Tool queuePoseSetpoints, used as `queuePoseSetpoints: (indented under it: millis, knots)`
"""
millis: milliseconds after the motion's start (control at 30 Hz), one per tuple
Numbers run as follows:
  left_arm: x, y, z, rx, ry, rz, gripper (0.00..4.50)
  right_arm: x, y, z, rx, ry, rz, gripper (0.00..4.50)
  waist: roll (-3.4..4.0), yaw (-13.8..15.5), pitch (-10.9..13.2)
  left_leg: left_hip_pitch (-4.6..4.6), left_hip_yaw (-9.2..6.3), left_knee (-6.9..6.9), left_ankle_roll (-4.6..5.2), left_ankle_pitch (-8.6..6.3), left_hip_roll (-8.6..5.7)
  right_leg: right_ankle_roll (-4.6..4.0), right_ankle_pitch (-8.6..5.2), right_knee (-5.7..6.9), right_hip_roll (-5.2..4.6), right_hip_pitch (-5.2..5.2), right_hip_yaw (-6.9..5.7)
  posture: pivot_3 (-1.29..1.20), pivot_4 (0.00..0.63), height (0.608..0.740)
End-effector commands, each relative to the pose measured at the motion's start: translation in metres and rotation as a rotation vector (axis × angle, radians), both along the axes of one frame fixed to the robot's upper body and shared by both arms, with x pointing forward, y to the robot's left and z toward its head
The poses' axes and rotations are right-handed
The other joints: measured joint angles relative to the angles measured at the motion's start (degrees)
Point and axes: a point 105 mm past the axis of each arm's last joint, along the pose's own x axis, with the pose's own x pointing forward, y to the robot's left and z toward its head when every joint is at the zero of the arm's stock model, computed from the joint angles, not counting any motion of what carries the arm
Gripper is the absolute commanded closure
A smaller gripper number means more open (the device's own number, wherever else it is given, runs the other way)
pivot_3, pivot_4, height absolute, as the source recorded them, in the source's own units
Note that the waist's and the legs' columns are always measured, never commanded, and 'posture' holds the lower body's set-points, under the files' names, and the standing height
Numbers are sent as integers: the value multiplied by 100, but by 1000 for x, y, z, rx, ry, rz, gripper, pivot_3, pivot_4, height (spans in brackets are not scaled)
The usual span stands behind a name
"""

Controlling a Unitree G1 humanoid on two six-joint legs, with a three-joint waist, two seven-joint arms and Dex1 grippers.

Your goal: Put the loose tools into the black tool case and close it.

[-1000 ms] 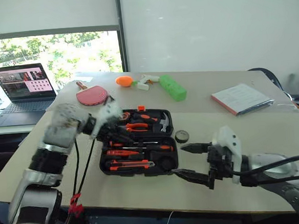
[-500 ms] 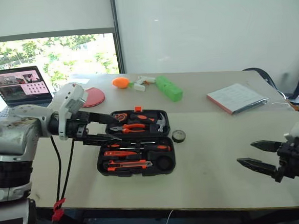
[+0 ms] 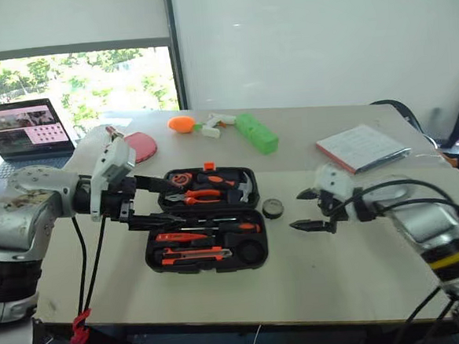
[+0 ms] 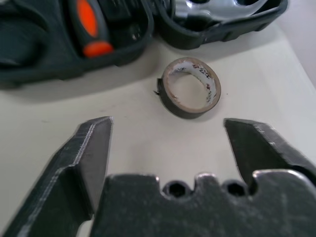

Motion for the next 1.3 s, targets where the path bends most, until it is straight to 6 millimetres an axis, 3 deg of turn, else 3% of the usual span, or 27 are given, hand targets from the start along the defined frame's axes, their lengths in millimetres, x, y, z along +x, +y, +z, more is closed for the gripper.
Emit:
queuePoseSetpoints:
  millis: [33,300,433,633,767,867,933,1133,1300]
  knots:
    - [-2,-2,6,24,-56,-4,0,16,11,0,-62,-53,68,1419,-1,4,1,-2,1,2,0,0,0,1,1,1,0,-2,0,0,150,738]
    - [-2,0,7,30,-64,9,0,35,22,-9,-63,-35,86,1419,-1,16,3,-9,0,1,-5,3,1,-1,3,10,1,-16,0,0,150,738]
    - [-1,-1,8,33,-72,14,0,35,24,-15,-65,3,106,2450,-1,-3,3,-5,0,1,-7,4,3,-5,6,15,2,-16,0,0,150,738]
    - [1,-4,8,34,-79,7,0,34,24,-11,-54,-7,121,4456,-1,-42,3,-4,-2,1,-11,7,3,-6,8,21,2,-15,0,0,150,738]
    - [-2,-5,4,58,-67,-13,0,16,18,19,-5,-24,176,4456,2,-19,5,-6,-3,1,-12,7,2,-6,9,21,2,-17,0,0,150,738]
    - [-4,-2,-2,93,-54,-24,0,-20,39,41,92,5,308,4456,3,4,6,-16,-6,-1,-12,7,4,-6,9,18,2,-28,-1,0,150,738]
    - [-4,-1,-4,105,-53,-24,0,-41,53,46,117,16,373,4456,3,-27,6,-15,-14,-4,-10,6,8,-6,8,21,6,-32,-1,0,150,738]
    - [-6,-3,-7,122,-46,-39,0,-87,92,29,128,73,498,4456,0,-26,7,-10,-10,7,-13,8,7,-10,7,50,7,-34,0,0,150,738]
    - [-8,-7,-7,122,-33,-58,0,-81,100,15,112,76,447,4456,-1,-2,8,-8,-5,18,-24,15,4,-11,8,62,7,-34,0,0,150,738]
